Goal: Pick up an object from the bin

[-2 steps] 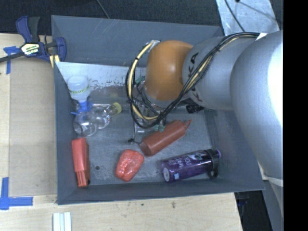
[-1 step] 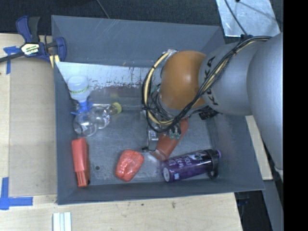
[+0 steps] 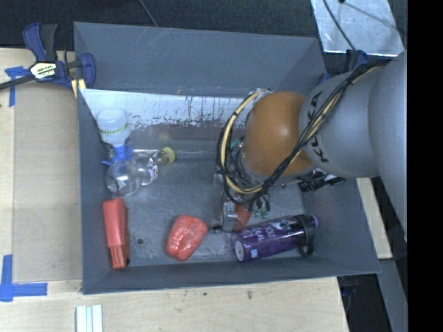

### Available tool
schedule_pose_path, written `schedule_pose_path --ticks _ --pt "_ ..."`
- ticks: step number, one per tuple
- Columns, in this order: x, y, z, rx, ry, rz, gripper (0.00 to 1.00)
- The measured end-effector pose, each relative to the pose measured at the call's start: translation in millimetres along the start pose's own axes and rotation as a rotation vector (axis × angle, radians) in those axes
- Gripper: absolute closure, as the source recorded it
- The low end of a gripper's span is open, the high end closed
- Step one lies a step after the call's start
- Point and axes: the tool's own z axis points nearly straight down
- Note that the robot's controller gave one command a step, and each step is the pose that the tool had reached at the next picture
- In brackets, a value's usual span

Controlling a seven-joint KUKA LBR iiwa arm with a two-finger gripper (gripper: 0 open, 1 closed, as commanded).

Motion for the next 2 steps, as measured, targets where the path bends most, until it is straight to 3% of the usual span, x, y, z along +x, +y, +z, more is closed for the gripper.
schedule_pose_path --ticks 1,2 --pt "0.9 -3.5 5.0 0.0 0.002 -0.2 0.0" --pt "9.3 -38.3 -0.7 -0.013 0.001 -0.171 0.0"
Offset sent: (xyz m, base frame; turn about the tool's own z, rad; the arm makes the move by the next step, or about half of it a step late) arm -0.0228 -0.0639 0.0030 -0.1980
